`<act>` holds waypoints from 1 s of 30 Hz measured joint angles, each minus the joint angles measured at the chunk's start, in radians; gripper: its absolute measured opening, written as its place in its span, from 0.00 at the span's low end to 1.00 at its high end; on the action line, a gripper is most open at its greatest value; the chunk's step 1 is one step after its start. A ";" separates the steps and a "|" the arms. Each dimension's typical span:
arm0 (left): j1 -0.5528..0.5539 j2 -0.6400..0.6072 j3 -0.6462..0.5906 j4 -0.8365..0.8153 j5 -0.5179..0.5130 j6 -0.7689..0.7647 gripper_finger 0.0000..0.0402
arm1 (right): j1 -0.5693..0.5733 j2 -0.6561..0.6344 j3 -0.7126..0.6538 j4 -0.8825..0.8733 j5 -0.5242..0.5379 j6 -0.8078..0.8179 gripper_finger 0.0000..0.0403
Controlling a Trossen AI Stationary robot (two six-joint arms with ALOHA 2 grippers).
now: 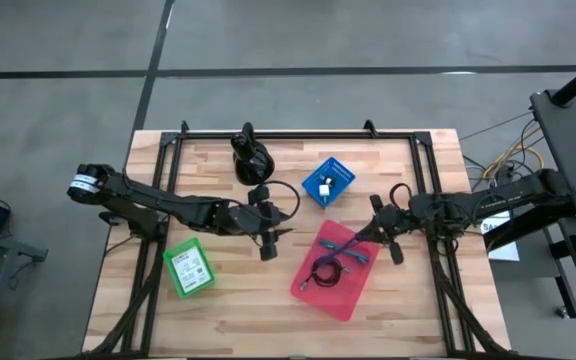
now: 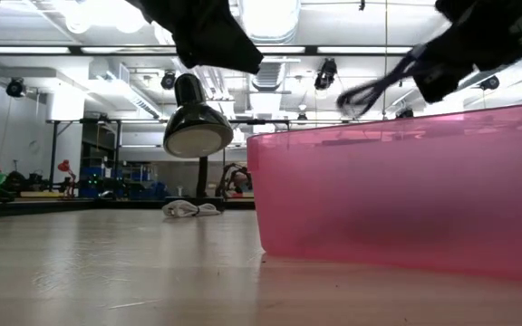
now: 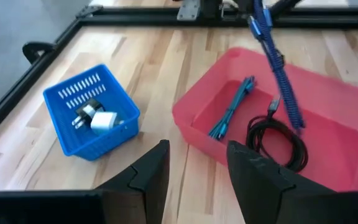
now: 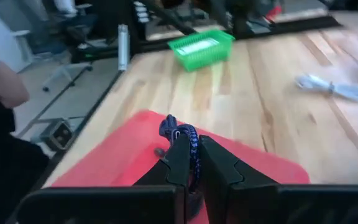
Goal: Pick and place items into bin
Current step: Put the purple charger cable into the pink bin
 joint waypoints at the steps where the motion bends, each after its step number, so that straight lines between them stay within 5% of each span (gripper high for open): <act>1: -0.002 0.001 0.000 -0.011 0.000 0.000 0.36 | 0.000 0.016 0.000 0.000 0.010 0.012 0.03; 20: 0.000 0.000 0.000 -0.050 0.000 0.003 0.36 | -0.001 0.380 0.005 0.220 -0.103 0.105 0.03; 30: 0.000 0.001 0.000 -0.050 0.000 0.002 0.36 | -0.001 0.472 0.090 0.228 -0.103 -0.043 0.03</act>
